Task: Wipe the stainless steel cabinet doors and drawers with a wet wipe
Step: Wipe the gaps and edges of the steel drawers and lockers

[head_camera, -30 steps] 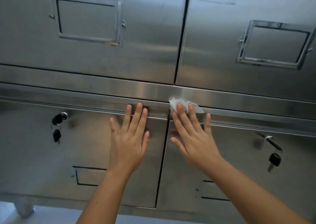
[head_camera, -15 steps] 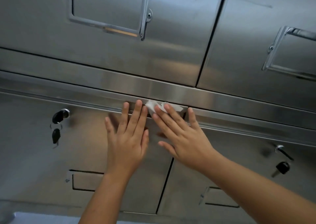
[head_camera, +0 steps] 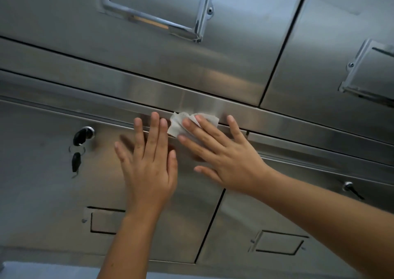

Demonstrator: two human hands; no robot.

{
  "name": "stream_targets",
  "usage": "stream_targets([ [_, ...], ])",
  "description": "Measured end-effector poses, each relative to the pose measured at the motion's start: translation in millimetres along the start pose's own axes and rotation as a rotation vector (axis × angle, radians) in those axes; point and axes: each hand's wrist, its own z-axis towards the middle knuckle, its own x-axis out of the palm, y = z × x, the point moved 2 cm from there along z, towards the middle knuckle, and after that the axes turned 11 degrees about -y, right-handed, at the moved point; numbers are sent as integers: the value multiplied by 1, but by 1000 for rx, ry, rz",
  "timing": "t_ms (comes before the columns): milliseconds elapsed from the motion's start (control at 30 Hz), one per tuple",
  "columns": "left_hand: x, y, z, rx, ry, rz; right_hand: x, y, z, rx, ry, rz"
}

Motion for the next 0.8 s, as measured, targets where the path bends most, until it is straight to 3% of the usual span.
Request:
stream_targets([
  [500, -32, 48, 6, 113, 84, 194, 6, -1, 13, -106, -35, -41],
  [800, -14, 42, 8, 47, -4, 155, 1, 2, 28, -170, -16, -109],
])
